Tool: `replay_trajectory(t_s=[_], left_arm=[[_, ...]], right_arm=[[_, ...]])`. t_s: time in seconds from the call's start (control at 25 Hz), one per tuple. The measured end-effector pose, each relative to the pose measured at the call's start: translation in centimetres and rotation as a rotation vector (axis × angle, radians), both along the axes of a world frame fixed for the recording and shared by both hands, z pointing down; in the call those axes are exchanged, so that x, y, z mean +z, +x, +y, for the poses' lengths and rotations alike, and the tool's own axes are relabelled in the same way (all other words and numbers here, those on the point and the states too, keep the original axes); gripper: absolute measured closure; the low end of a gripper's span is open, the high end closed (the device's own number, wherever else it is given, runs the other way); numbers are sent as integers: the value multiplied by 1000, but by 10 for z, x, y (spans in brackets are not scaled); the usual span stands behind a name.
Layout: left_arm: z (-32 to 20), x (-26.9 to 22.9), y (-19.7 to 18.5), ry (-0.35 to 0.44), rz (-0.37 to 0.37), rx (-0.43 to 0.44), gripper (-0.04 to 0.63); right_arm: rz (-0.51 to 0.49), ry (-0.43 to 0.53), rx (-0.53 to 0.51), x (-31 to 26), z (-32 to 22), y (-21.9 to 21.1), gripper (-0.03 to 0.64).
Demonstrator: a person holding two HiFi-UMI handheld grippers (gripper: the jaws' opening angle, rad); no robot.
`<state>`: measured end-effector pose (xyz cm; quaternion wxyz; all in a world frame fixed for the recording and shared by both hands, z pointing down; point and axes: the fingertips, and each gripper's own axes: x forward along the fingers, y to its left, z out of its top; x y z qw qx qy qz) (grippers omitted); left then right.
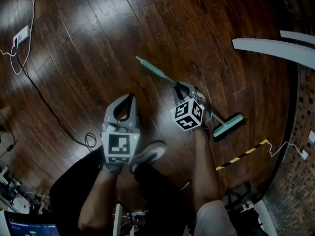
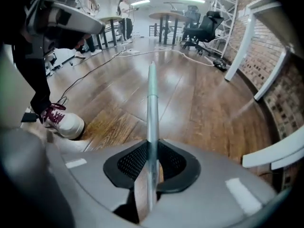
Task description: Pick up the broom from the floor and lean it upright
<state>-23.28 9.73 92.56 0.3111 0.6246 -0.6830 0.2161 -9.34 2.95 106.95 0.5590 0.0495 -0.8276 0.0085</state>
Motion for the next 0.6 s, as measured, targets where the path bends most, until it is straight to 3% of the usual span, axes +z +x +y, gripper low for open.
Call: replay_trajectory(t_s=[0.12,0.32,0.6], left_arm=[[-13,-40,14,16,-8,26,594],[-52,-128,46,109,-15,126,594],[-107,-251,105,207,16,302,594]], right_arm=[[-43,76,78,-62,-23,23,528],[-105,193,244,-170,-57,78,529],[-210,268,514,-300,-92,171,531]])
